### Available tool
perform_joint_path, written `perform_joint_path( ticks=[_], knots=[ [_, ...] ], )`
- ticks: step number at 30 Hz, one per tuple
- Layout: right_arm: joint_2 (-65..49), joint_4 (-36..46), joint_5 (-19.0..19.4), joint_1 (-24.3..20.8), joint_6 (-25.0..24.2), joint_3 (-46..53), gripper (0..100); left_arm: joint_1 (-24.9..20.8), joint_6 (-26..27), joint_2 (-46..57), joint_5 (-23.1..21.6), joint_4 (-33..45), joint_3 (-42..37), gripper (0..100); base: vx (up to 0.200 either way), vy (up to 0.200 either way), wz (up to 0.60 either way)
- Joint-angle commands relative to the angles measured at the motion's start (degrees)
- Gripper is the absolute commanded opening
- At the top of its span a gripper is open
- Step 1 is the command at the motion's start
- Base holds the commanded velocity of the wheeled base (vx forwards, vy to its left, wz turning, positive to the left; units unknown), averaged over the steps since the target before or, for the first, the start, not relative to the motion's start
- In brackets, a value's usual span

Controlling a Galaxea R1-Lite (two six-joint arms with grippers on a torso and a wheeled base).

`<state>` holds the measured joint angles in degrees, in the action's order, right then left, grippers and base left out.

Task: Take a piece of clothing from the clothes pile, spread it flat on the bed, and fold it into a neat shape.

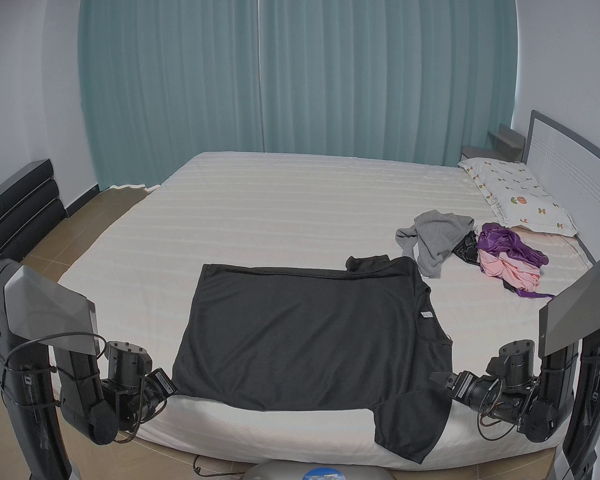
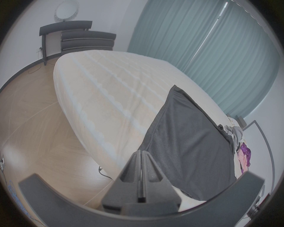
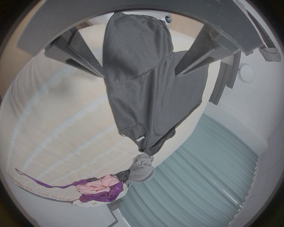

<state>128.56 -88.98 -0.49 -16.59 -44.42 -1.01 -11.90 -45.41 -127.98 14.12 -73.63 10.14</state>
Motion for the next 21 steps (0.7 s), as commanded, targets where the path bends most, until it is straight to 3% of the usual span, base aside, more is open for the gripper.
perform_joint_path(
  ticks=[1,4,9,10,13,16,17,18,19,20,21],
  knots=[
    [0.2,-0.8,0.0,0.0,0.0,0.7,100,-0.1,1.1,-0.7,-0.1,-2.4,-2.7,0,0.000,0.000,0.00],
    [0.2,-0.8,0.0,0.0,0.0,0.7,100,0.4,0.8,-0.8,-1.8,-2.7,-2.3,0,0.000,0.000,0.00],
    [0.2,-0.8,0.0,0.0,0.0,0.7,100,4.8,1.2,-0.1,-13.5,-2.8,-2.8,0,0.000,0.000,0.00],
    [0.3,-0.8,0.0,0.0,0.0,0.8,100,5.7,1.4,0.0,-14.6,-2.9,-2.6,100,0.000,0.000,0.00],
    [0.2,-0.8,0.0,0.0,-0.1,0.8,100,8.4,3.8,-0.3,-17.2,-4.8,-2.4,100,0.000,0.000,0.00],
    [0.3,-0.8,0.0,-0.3,-0.1,0.8,100,10.8,7.6,-0.7,-23.9,-7.9,-3.3,100,0.000,0.000,0.00],
    [0.3,-0.8,0.0,-0.3,-0.1,0.8,100,10.8,7.6,-0.7,-23.9,-7.9,-3.3,100,0.000,0.000,0.00],
    [0.3,-0.8,0.0,-0.5,-0.1,0.7,100,12.7,11.0,-1.0,-30.4,-9.6,-4.3,100,0.000,0.000,0.00],
    [0.3,-0.8,0.1,-0.5,-0.1,0.8,100,13.7,12.7,-1.4,-33.5,-10.1,-4.4,100,0.000,0.000,0.00],
    [0.3,-0.8,0.1,-0.5,-0.1,0.8,100,13.7,12.7,-1.4,-33.5,-10.1,-4.4,100,0.000,0.000,0.00],
    [0.3,-0.8,0.0,-0.6,-0.2,0.8,100,15.2,15.7,-2.5,-38.2,-10.8,-4.4,100,0.000,0.000,0.00]
  ],
)
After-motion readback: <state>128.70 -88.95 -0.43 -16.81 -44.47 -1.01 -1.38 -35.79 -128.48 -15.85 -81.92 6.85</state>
